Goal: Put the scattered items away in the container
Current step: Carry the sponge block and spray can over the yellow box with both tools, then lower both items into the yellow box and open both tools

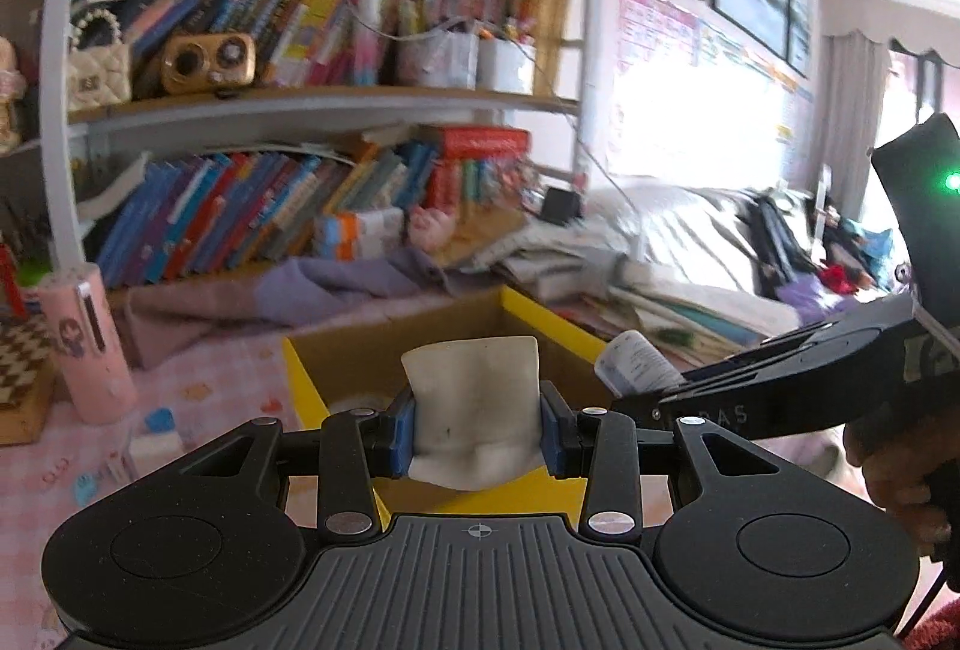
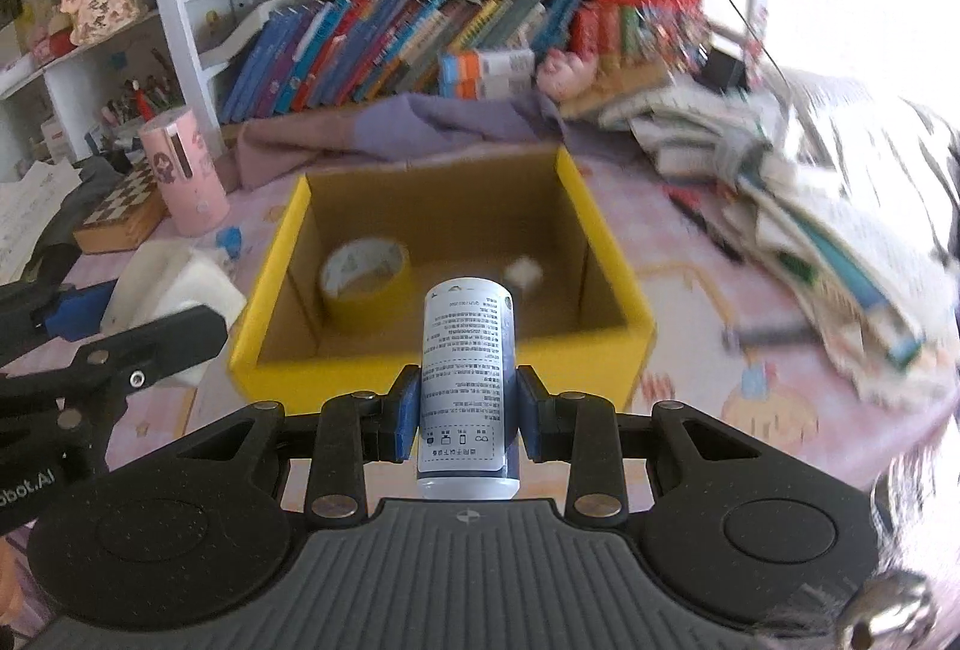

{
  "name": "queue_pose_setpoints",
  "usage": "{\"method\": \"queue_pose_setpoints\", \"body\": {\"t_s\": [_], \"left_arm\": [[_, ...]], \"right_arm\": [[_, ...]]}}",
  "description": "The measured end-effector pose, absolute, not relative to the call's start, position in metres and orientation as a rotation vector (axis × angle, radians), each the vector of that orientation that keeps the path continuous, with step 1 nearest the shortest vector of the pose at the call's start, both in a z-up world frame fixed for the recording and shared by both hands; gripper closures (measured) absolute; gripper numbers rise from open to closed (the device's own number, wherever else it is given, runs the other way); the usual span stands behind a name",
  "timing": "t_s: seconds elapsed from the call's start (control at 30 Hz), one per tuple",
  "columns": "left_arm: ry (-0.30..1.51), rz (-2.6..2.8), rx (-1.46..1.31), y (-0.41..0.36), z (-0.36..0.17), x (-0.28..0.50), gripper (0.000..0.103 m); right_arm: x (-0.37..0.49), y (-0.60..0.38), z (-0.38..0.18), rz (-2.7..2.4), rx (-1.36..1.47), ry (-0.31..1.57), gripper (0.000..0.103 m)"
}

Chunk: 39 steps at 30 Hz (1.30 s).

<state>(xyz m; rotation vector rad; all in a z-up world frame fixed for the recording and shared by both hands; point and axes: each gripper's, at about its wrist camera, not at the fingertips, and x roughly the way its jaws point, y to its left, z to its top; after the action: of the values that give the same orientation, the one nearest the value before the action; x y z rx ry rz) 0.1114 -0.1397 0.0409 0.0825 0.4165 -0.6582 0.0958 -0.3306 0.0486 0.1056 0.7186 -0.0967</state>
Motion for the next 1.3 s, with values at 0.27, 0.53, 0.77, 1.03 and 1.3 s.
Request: {"method": "queue_pose_setpoints", "body": {"t_s": [0.27, 0.53, 0.77, 1.03, 1.3], "left_arm": [[0.407, -0.543, 0.066, -0.166, 0.041, 0.143, 0.065], [0.478, -0.433, 0.048, -0.186, 0.022, 0.166, 0.065], [0.558, -0.379, 0.075, -0.202, 0.007, 0.178, 0.065], [0.691, -0.365, 0.174, -0.222, -0.020, 0.188, 0.065], [0.752, -0.379, 0.162, -0.222, -0.027, 0.190, 0.065]], "right_arm": [[0.163, -0.349, 0.060, 0.033, 0.007, 0.703, 0.072], [0.209, -0.353, 0.039, 0.175, -0.065, 0.770, 0.072], [0.229, -0.359, 0.010, 0.246, -0.078, 0.839, 0.072], [0.238, -0.373, -0.027, 0.275, -0.037, 0.965, 0.072], [0.238, -0.377, -0.045, 0.281, 0.052, 1.043, 0.072]]}}
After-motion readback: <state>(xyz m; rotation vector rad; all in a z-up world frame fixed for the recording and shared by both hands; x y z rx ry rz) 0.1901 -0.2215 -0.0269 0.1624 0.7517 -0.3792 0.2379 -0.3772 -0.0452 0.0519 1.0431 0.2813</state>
